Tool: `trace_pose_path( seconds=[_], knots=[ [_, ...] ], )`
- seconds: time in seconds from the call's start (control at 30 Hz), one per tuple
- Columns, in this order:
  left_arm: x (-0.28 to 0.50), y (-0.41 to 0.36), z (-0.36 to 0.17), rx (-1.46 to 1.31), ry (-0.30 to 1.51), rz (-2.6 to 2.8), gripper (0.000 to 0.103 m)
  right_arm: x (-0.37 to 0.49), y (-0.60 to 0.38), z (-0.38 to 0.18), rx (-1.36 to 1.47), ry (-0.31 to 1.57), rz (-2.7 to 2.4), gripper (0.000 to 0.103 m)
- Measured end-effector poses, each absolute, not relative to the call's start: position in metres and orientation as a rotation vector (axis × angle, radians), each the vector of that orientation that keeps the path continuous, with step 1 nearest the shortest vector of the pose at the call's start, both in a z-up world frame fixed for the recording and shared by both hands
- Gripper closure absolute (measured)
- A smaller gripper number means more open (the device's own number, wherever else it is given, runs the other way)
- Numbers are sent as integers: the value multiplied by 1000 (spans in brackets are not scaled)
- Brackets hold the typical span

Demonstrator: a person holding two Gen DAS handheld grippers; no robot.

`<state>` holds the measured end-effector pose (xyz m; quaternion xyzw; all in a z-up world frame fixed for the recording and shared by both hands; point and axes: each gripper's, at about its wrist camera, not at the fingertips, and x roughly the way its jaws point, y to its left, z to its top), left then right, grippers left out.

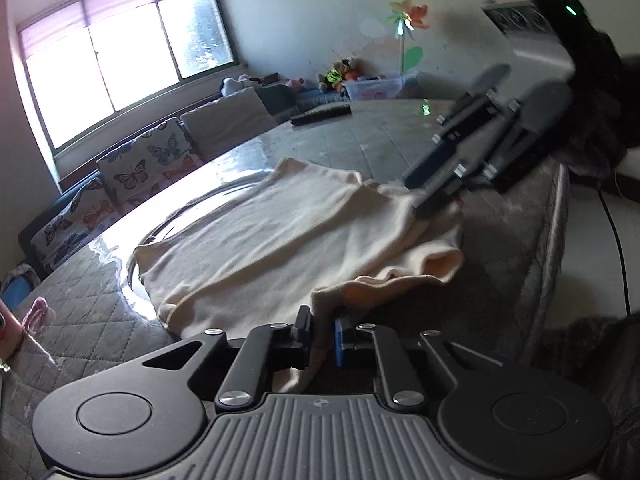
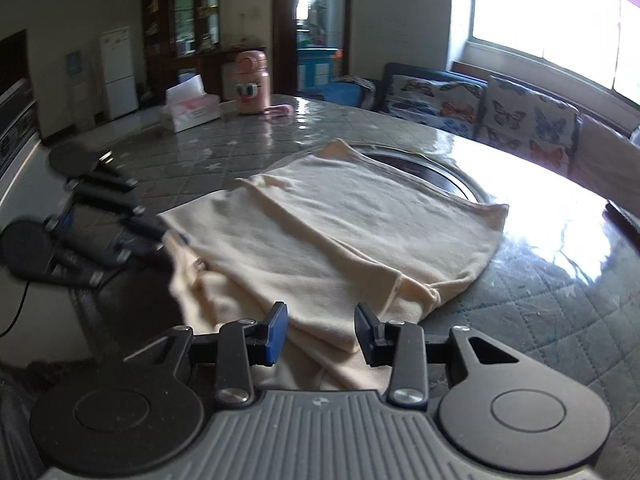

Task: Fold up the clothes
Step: 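Grasp the sweatshirt hem edge with the right gripper, then grasp the hem with the left gripper while the right gripper lifts its hem edge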

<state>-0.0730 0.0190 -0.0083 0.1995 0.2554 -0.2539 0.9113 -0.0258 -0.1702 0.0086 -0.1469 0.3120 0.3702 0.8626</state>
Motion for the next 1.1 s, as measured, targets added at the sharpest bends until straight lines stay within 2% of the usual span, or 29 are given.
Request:
trace_pose_path(
  seconds=[0.13, 0.23, 0.27, 0.33, 0.47, 0.53, 0.6, 0.63, 0.67, 0.73, 0.9, 1.1],
  knots=[
    [-54, 24, 3, 342, 524, -494, 93, -31, -170, 13, -316, 652, 835, 50],
    [-38, 28, 8, 287, 537, -482, 94, -35, -168, 12, -343, 647, 867, 48],
    [-33, 29, 9, 270, 544, -479, 94, -36, -167, 10, -357, 647, 874, 43],
    [-25, 30, 10, 244, 557, -477, 94, -38, -162, 5, -392, 637, 883, 40],
    [-21, 30, 10, 237, 565, -476, 94, -39, -153, -4, -452, 588, 857, 40],
    [-22, 31, 9, 236, 570, -479, 94, -35, -150, -6, -458, 579, 846, 46],
    [-25, 32, 7, 238, 576, -480, 90, -31, -147, -7, -468, 578, 829, 58],
    [-28, 32, 6, 241, 579, -479, 90, -28, -147, -6, -453, 585, 827, 71],
    [-30, 32, 5, 242, 580, -478, 90, -25, -147, -5, -437, 593, 826, 78],
    [-35, 34, 3, 248, 581, -479, 86, -19, -148, -3, -403, 608, 823, 85],
    [-53, 36, -6, 286, 586, -471, 58, -4, -151, 4, -314, 640, 813, 91],
    [-68, 37, -23, 388, 576, -433, 59, 6, -153, 15, -255, 615, 792, 93]
  ],
)
